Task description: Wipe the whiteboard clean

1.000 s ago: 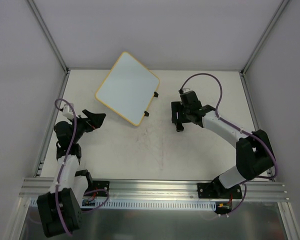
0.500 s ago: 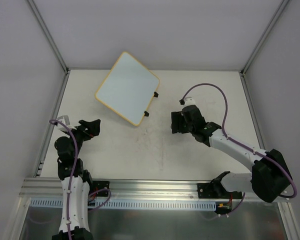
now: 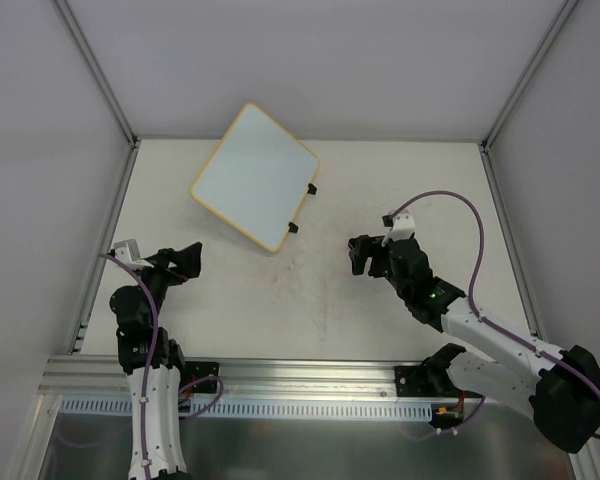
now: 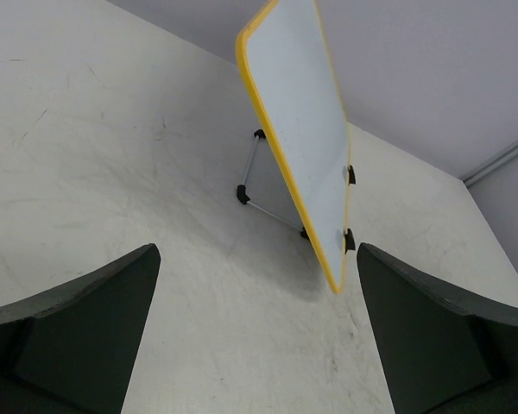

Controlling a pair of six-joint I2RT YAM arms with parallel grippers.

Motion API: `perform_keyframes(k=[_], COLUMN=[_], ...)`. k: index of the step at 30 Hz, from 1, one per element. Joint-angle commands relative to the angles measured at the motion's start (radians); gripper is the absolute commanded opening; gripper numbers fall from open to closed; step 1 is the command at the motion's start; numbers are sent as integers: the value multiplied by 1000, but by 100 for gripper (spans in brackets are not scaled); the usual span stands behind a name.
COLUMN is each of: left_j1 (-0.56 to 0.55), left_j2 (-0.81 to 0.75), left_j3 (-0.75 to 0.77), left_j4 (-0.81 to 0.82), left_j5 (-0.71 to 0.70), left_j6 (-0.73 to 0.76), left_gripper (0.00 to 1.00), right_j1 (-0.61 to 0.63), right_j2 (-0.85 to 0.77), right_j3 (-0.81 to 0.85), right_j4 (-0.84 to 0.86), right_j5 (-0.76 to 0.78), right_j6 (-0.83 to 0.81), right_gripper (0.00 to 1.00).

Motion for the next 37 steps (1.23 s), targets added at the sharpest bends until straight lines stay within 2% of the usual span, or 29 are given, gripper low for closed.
perform_keyframes(k=[1, 6, 37], left_j1=[6, 4, 0], left_j2=[-56, -110, -97], left_j3=[-5, 1, -2], left_j4=[34, 49, 56], left_j5=[73, 139, 135], left_j6=[17, 36, 37], left_gripper=[99, 99, 99], right_j1=[10, 13, 24], right_j2=[-55, -64, -98], right_j3=[-27, -35, -18], right_j4=[129, 144, 96], right_j5=[45, 42, 52], right_j6=[-3, -4, -9], right_gripper=[86, 88, 92])
